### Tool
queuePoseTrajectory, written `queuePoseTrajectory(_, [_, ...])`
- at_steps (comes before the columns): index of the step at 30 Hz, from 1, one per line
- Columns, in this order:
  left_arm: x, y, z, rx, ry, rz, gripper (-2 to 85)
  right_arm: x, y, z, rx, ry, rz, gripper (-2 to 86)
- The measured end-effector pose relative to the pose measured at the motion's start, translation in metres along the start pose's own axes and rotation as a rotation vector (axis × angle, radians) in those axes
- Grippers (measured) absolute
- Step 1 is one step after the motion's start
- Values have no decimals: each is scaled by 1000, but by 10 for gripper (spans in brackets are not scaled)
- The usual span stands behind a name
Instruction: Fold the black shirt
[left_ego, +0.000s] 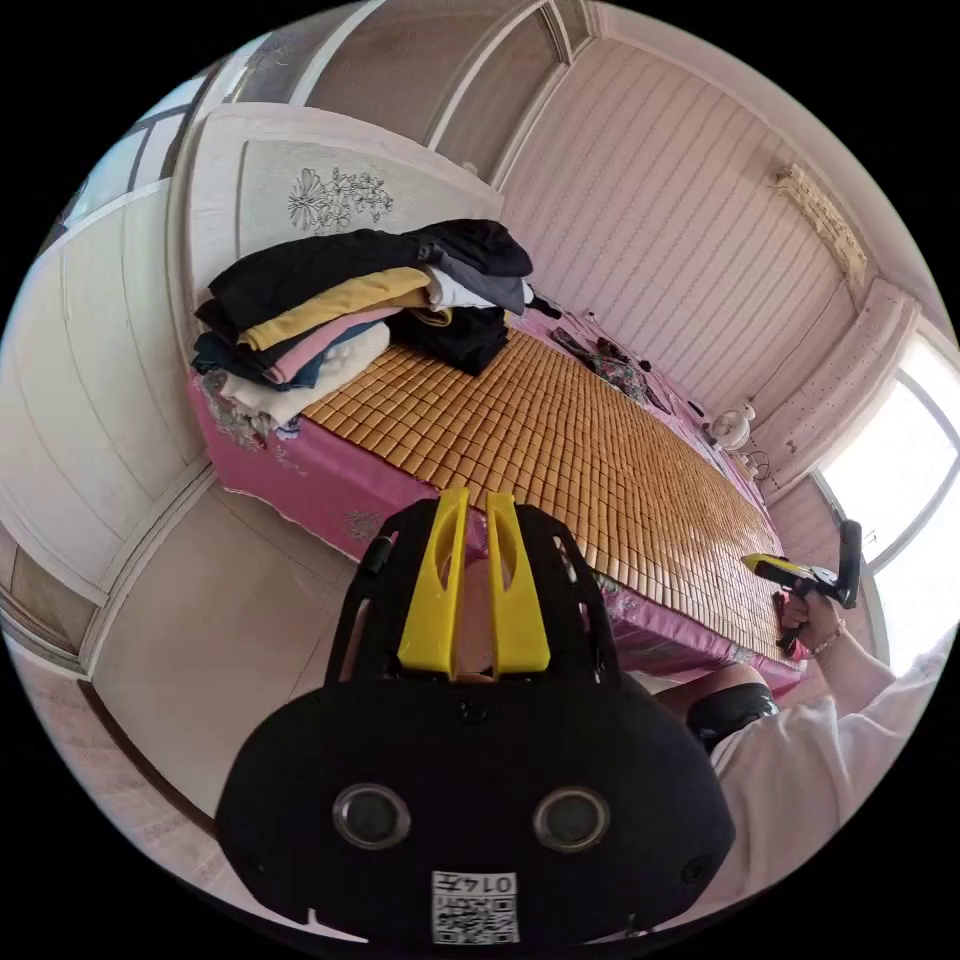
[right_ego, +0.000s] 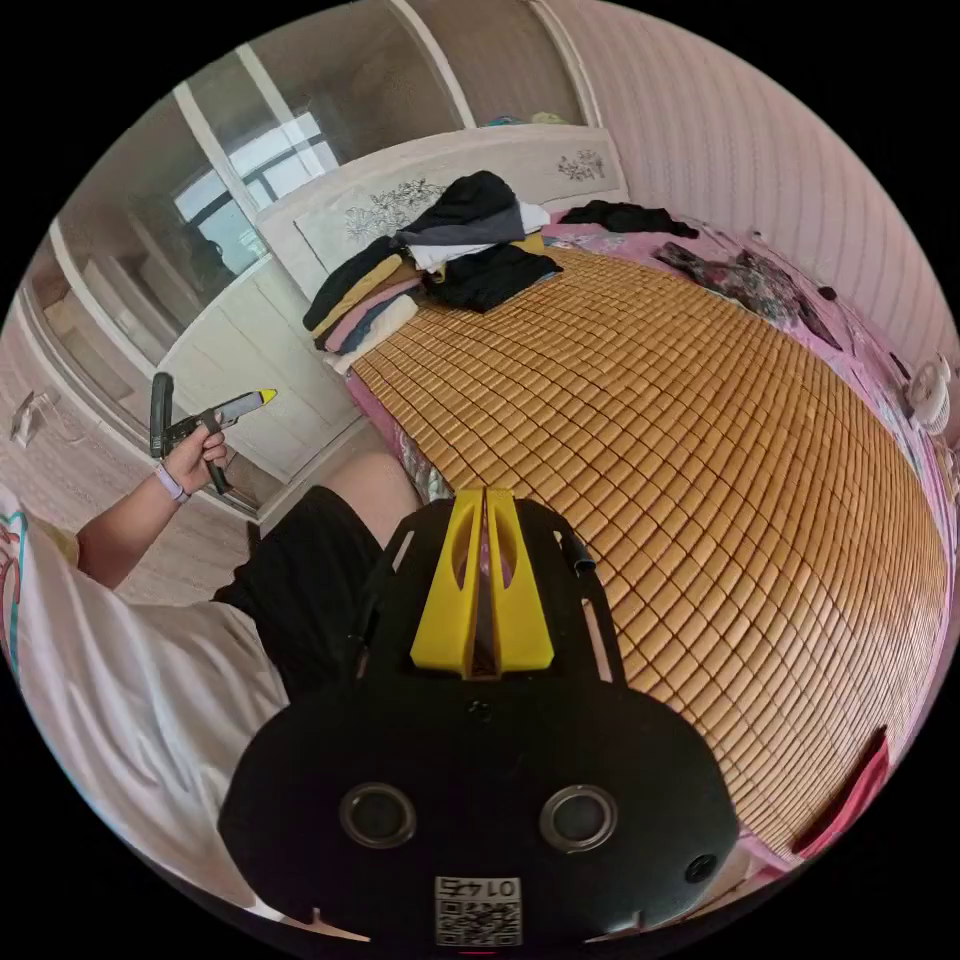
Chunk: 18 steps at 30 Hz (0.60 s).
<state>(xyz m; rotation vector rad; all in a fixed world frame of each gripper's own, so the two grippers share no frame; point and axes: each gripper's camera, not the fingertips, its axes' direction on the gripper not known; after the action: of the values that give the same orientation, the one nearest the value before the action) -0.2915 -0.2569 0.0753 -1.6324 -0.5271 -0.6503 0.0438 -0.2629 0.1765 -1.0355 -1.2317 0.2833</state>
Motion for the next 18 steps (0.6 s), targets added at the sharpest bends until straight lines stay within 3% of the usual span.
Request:
queuePoseTrajectory(6, [-87,-4,-51,182,-66,-232,38,-62,-134,69,10,-244,-136,47])
queuePoseTrajectory(13, [-135,-47,-64,284,-167,-220,53,-136,-257,135,94,-138,-230,73])
queuePoseTrajectory(18, [-170,-90,-57,311,-173,-235,65,-178,-340,209,9,-109,-246,92])
